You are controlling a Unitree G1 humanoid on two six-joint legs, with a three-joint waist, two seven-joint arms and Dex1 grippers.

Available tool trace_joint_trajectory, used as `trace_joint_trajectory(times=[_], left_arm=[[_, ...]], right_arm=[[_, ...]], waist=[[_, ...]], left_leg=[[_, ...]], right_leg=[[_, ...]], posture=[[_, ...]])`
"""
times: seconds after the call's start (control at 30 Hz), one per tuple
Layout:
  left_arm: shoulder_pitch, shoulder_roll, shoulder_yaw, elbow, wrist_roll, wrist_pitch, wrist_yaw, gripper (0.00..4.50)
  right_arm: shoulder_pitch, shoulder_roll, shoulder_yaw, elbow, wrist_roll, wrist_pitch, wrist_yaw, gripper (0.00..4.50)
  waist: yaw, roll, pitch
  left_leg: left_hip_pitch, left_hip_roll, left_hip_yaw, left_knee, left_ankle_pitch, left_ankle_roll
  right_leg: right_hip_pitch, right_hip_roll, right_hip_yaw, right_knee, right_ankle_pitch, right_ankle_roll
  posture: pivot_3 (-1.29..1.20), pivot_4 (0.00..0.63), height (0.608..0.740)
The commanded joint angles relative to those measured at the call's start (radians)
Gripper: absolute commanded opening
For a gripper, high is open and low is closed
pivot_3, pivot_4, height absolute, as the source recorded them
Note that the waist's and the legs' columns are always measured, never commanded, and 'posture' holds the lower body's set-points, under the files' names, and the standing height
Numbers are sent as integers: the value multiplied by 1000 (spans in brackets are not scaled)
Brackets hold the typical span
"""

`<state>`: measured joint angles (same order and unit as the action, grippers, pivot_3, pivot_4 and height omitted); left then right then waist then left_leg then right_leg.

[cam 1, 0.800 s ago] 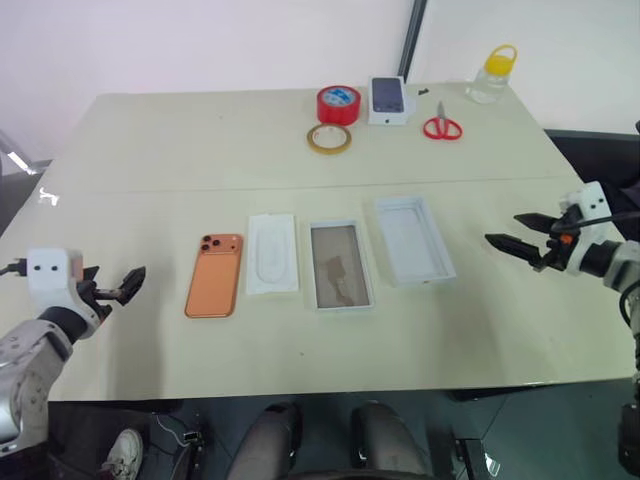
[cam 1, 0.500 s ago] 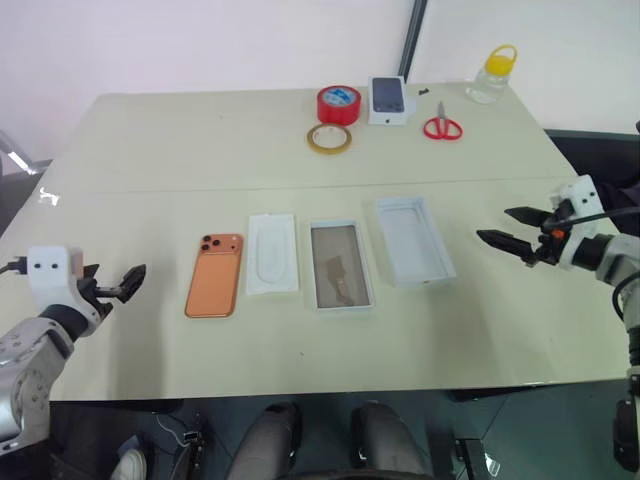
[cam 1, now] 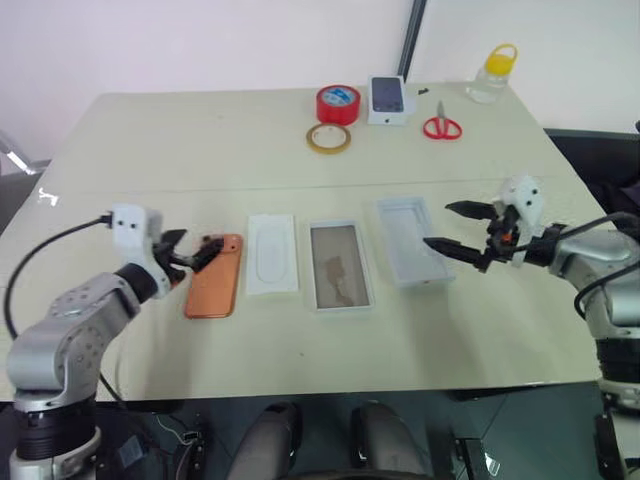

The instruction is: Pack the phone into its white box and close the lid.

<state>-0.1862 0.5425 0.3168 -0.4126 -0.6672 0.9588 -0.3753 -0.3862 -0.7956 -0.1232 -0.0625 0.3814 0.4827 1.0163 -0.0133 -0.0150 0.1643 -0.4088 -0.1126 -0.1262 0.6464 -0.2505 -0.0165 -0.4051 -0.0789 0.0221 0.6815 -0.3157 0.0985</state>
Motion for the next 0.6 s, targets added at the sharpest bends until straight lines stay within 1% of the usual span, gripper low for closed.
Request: trace_joint_trajectory(times=[0.03,0.17,0.3,0.5,0.6], left_arm=[[-59,-19,-23,-30,-66,92,28,4437],[-148,-97,-18,7,-97,268,159,4437],[-188,-198,14,-2,-132,387,246,4437],[-213,-261,34,12,-104,506,327,4437],[-219,-272,23,-1,-78,521,348,4437]], right_arm=[[-4,12,23,-164,32,29,-24,4476],[16,30,56,-270,53,69,-46,4476],[26,30,74,-288,60,67,-31,4476],[25,28,88,-301,70,68,-16,4476],[31,26,89,-301,73,64,-13,4476]], waist=[[-1,0,0],[4,0,0],[4,-1,0],[2,-1,0],[4,-1,0]], left_leg=[[0,0,0,0,0,0],[0,0,-1,1,0,0],[0,-1,0,1,0,0],[0,0,0,1,1,-1],[0,-1,0,1,1,-1]], right_leg=[[0,0,0,0,0,0],[0,0,0,0,0,0],[1,0,0,0,0,0],[0,1,0,1,0,0],[1,0,0,1,0,0]], posture=[[0,150,740],[0,150,740],[0,150,740],[0,150,740],[0,150,740]])
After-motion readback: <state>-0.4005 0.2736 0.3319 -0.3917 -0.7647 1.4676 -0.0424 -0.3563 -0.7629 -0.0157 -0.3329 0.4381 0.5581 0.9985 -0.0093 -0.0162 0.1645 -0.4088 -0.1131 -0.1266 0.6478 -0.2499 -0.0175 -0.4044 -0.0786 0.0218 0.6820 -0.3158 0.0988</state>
